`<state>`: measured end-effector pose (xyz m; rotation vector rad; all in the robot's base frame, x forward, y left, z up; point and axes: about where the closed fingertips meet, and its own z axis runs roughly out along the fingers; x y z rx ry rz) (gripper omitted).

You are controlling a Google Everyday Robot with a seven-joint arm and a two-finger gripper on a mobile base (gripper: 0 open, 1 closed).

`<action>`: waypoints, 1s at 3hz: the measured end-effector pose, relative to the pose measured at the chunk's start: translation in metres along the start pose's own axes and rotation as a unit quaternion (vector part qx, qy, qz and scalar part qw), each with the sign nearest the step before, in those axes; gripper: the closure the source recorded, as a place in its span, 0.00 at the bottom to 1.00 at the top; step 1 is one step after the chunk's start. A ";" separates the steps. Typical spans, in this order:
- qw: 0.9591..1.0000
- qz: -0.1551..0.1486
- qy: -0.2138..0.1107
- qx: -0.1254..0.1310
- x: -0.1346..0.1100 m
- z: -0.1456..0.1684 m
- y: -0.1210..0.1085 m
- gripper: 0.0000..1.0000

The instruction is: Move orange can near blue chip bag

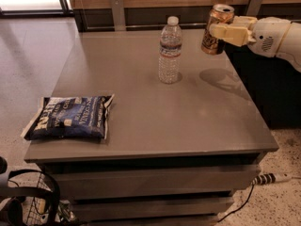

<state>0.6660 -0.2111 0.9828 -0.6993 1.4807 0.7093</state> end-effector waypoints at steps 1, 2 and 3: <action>1.000 0.008 -0.001 -0.011 -0.006 -0.004 0.028 1.00; 0.999 -0.003 0.008 -0.036 -0.009 0.007 0.077 1.00; 0.998 -0.010 0.014 -0.063 0.001 0.024 0.118 1.00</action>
Offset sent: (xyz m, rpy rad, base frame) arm -0.0780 0.0731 0.0115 -0.0339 0.0129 0.1007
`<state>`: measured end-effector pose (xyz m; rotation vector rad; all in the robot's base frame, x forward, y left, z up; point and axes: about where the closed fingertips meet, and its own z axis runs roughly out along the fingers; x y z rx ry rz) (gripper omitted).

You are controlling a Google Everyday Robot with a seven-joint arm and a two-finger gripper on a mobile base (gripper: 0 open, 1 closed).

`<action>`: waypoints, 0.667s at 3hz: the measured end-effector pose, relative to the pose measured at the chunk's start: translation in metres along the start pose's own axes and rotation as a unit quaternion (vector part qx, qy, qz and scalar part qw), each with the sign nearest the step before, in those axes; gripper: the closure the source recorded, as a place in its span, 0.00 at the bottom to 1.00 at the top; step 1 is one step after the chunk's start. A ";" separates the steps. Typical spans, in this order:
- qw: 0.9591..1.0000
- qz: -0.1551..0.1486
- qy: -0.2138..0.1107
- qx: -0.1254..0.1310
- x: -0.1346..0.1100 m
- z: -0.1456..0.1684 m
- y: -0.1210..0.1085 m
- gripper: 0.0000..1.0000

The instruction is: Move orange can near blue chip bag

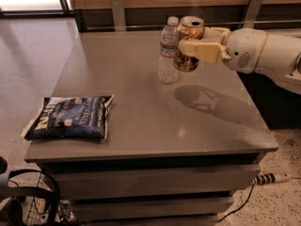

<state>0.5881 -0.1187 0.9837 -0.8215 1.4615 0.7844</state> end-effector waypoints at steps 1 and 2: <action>0.999 -0.011 -0.002 -0.033 0.012 0.021 0.031 1.00; 0.996 -0.007 -0.009 -0.092 0.036 0.047 0.078 1.00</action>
Offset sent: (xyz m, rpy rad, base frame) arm -0.0654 0.1103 -0.0573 0.0468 -0.0174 0.2836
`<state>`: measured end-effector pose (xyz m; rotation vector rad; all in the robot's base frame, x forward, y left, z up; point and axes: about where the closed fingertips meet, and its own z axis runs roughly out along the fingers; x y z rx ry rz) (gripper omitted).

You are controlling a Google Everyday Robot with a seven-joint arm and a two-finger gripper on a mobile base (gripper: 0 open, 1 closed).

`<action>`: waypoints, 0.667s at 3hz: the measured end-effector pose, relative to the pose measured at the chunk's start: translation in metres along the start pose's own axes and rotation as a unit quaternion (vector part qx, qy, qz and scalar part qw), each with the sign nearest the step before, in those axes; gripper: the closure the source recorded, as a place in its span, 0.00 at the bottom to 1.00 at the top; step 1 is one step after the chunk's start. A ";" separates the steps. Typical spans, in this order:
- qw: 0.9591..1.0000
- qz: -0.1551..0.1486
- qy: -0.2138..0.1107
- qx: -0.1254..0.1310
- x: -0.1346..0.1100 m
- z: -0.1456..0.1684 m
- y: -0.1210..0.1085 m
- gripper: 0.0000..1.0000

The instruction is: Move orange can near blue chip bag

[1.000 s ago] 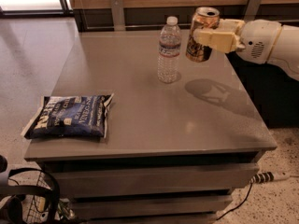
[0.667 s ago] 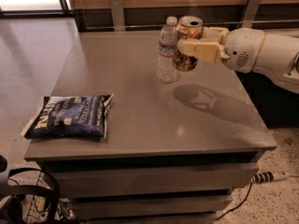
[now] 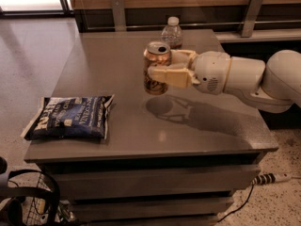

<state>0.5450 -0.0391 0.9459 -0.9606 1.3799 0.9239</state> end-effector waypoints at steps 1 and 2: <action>0.999 0.014 0.020 -0.036 0.027 0.021 0.031 1.00; 0.997 0.036 0.046 -0.050 0.054 0.020 0.042 1.00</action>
Offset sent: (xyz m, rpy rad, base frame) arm -0.0404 0.0283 -0.0760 -0.0849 0.1514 0.1021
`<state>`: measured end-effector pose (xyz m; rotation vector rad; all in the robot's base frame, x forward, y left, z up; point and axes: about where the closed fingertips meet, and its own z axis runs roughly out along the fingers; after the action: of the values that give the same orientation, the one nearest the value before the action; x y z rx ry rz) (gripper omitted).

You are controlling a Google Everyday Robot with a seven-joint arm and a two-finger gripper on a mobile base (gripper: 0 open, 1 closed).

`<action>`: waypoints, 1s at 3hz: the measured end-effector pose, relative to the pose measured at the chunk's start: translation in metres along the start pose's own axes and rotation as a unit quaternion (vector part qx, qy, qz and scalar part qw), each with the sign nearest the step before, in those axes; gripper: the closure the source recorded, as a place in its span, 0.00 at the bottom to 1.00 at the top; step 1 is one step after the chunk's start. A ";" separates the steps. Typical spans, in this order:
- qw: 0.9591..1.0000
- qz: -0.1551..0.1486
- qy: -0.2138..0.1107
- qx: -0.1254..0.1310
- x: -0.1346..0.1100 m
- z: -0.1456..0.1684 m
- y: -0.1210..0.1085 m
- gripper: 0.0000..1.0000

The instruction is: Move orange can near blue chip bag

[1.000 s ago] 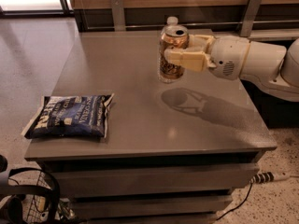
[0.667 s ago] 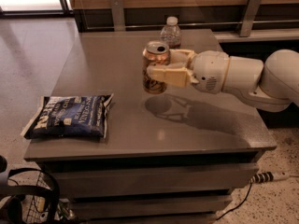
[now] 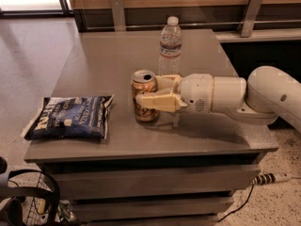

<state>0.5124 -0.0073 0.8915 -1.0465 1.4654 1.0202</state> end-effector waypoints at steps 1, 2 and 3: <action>1.000 0.008 0.013 -0.011 0.011 0.000 0.003 1.00; 1.000 0.007 0.014 -0.014 0.010 0.003 0.005 0.75; 1.000 0.007 0.014 -0.017 0.010 0.005 0.006 0.44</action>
Offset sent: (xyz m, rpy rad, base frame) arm -0.0035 0.0002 -0.0099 -0.0173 0.0228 0.0208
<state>0.5068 -0.0015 0.8818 -1.0804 1.4838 1.0467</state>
